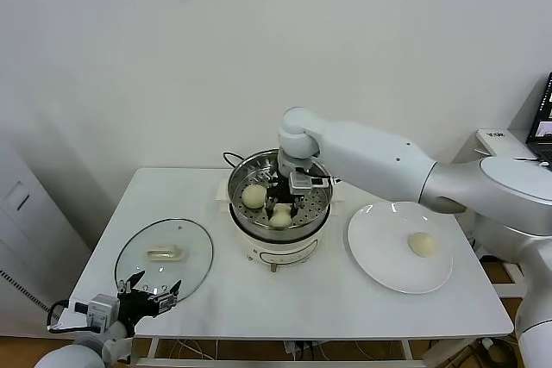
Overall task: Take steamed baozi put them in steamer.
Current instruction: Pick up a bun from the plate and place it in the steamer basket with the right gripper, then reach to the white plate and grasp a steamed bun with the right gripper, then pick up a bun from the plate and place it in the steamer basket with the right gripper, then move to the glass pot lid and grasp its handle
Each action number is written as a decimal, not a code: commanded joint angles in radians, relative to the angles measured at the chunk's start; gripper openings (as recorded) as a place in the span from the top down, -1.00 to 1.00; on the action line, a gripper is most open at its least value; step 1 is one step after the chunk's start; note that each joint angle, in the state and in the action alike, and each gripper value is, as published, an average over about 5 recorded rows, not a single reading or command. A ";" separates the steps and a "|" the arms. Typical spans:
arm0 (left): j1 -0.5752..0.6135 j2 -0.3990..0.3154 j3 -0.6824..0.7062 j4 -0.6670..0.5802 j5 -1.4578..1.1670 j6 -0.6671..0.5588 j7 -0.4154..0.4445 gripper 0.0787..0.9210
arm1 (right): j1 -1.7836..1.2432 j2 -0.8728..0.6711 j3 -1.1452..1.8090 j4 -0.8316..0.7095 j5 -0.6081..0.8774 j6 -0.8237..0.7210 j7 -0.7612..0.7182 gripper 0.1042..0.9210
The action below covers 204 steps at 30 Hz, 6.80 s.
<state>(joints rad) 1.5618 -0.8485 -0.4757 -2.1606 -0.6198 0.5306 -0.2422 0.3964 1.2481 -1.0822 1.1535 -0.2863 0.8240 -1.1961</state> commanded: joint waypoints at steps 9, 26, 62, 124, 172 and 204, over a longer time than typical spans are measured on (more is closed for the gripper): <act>0.003 0.003 -0.009 -0.002 -0.001 -0.001 0.000 -0.77 | 0.062 -0.053 0.058 -0.054 0.007 -0.006 0.001 -0.69; -0.003 0.006 -0.022 -0.012 -0.020 0.000 -0.003 -0.77 | 0.372 -0.383 -0.306 -0.183 0.603 -0.671 -0.109 -0.76; -0.006 0.011 -0.020 -0.023 -0.033 0.007 -0.008 -0.77 | -0.237 -0.483 0.071 -0.437 0.297 -0.595 0.047 -0.76; -0.004 -0.018 -0.010 -0.048 -0.004 0.020 -0.020 -0.77 | 0.531 -0.388 -0.581 0.077 0.986 -1.152 0.108 0.01; -0.025 -0.017 0.001 -0.032 -0.005 0.026 -0.022 -0.77 | 0.191 -0.029 -0.472 -0.118 1.068 -1.338 0.362 0.01; -0.039 -0.055 -0.031 -0.022 0.007 0.006 -0.021 -0.77 | -0.319 -0.687 0.503 0.218 1.258 -1.100 0.785 -0.76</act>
<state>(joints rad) 1.5405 -0.8961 -0.5061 -2.1849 -0.6190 0.5428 -0.2636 0.5251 0.9204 -1.2223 1.1700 0.9191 -0.4602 -0.7051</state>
